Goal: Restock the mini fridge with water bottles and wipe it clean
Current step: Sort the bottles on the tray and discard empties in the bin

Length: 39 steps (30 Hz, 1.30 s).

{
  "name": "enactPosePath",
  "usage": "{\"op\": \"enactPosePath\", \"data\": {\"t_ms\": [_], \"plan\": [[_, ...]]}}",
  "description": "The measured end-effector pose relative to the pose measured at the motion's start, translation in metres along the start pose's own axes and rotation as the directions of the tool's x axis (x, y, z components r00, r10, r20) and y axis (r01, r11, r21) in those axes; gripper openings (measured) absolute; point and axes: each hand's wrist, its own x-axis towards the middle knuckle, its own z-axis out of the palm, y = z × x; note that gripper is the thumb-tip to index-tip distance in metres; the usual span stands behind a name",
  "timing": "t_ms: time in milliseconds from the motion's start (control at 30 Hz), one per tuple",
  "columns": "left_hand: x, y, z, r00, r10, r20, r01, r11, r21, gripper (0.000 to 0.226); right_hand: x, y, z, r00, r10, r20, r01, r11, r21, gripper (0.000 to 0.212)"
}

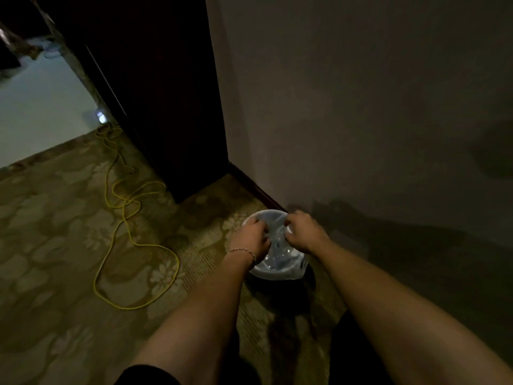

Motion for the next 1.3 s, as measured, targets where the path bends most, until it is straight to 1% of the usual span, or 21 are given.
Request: {"op": "enactPosePath", "data": {"t_ms": [100, 167, 267, 333, 400, 533, 633, 700, 767, 900, 1000, 1067, 1200, 1300], "plan": [[0.024, -0.024, 0.039, 1.0, 0.008, 0.027, -0.008, 1.0, 0.017, 0.029, 0.028, 0.013, 0.044, 1.0, -0.005, 0.02, 0.005, 1.0, -0.009, 0.035], [0.034, -0.038, 0.063, 0.999, 0.017, 0.051, -0.019, 0.999, 0.034, 0.028, 0.043, 0.022, 0.067, 0.999, -0.036, 0.041, 0.037, 0.999, -0.034, 0.036], [0.045, -0.049, 0.082, 0.998, 0.01, 0.063, -0.012, 0.999, 0.041, 0.031, 0.057, 0.031, 0.083, 0.998, -0.051, 0.025, 0.051, 0.998, -0.023, 0.034], [0.047, -0.05, 0.083, 0.998, 0.002, 0.065, -0.005, 0.999, 0.045, 0.034, 0.059, 0.033, 0.085, 0.999, -0.03, 0.017, 0.03, 1.0, -0.001, 0.033], [0.042, -0.044, 0.074, 0.998, 0.001, 0.063, -0.003, 0.999, 0.037, 0.036, 0.054, 0.032, 0.08, 0.999, 0.0, 0.042, -0.001, 1.0, 0.015, 0.035], [0.019, -0.022, 0.033, 0.997, -0.007, 0.07, 0.005, 1.0, 0.021, 0.035, 0.025, 0.02, 0.045, 0.993, 0.041, 0.107, -0.043, 0.999, 0.019, 0.034], [-0.008, 0.008, -0.025, 0.996, -0.004, 0.087, 0.002, 1.0, 0.021, 0.037, -0.008, 0.003, -0.011, 0.989, 0.026, 0.142, -0.028, 1.0, 0.007, 0.041], [-0.028, 0.032, -0.066, 0.998, 0.001, 0.066, -0.003, 1.0, 0.027, 0.036, -0.032, -0.013, -0.053, 0.99, 0.025, 0.142, -0.026, 1.0, 0.004, 0.045], [-0.051, 0.06, -0.113, 0.999, 0.007, 0.04, -0.008, 0.999, 0.033, 0.035, -0.058, -0.032, -0.102, 0.989, 0.022, 0.144, -0.023, 1.0, 0.008, 0.043], [-0.098, 0.126, -0.211, 0.998, 0.038, 0.04, -0.04, 0.998, 0.053, 0.033, -0.119, -0.065, -0.205, 0.989, -0.009, 0.148, 0.01, 1.0, -0.006, 0.035], [-0.139, 0.183, -0.285, 0.999, 0.036, 0.023, -0.037, 0.997, 0.061, 0.032, -0.172, -0.088, -0.287, 0.989, -0.027, 0.145, 0.033, 0.999, -0.041, 0.042], [-0.161, 0.218, -0.324, 0.999, 0.043, 0.022, -0.044, 0.997, 0.06, 0.035, -0.205, -0.099, -0.334, 0.99, -0.018, 0.143, 0.029, 0.997, -0.075, 0.047], [-0.205, 0.279, -0.379, 0.995, 0.094, 0.036, -0.096, 0.992, 0.086, 0.045, -0.275, -0.114, -0.407, 0.996, 0.0, 0.092, 0.014, 0.989, -0.15, 0.05], [-0.24, 0.317, -0.402, 0.982, 0.187, 0.017, -0.188, 0.977, 0.105, 0.048, -0.333, -0.116, -0.443, 0.997, 0.038, 0.065, -0.023, 0.976, -0.215, 0.053]]}}
